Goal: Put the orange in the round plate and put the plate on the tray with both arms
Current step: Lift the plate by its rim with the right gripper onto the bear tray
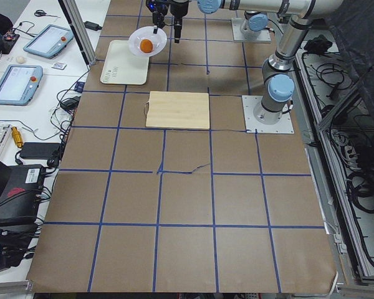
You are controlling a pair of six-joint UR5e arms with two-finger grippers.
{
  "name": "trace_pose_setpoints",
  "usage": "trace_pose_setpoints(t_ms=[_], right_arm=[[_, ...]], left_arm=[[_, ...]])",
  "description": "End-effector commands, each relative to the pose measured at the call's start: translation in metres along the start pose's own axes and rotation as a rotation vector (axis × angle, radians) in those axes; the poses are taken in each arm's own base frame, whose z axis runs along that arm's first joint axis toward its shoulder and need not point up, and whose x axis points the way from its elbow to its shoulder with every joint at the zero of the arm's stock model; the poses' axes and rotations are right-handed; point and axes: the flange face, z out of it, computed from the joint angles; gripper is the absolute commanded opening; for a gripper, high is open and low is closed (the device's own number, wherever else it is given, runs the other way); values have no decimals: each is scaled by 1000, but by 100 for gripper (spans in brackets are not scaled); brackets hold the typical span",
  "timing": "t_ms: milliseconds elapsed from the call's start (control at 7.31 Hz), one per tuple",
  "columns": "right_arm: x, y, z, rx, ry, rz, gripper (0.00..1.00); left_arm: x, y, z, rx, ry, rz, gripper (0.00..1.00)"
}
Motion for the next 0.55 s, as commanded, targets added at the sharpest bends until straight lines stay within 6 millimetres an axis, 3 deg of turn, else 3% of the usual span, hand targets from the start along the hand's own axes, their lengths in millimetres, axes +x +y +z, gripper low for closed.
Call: trace_pose_setpoints(t_ms=[0,410], right_arm=[[-6,-73,21,11,-11,-30,5],[14,-101,40,5,-8,-131,2]], left_arm=[[0,0,1,-5,0,0,100],[0,1,1,-8,-1,0,100]])
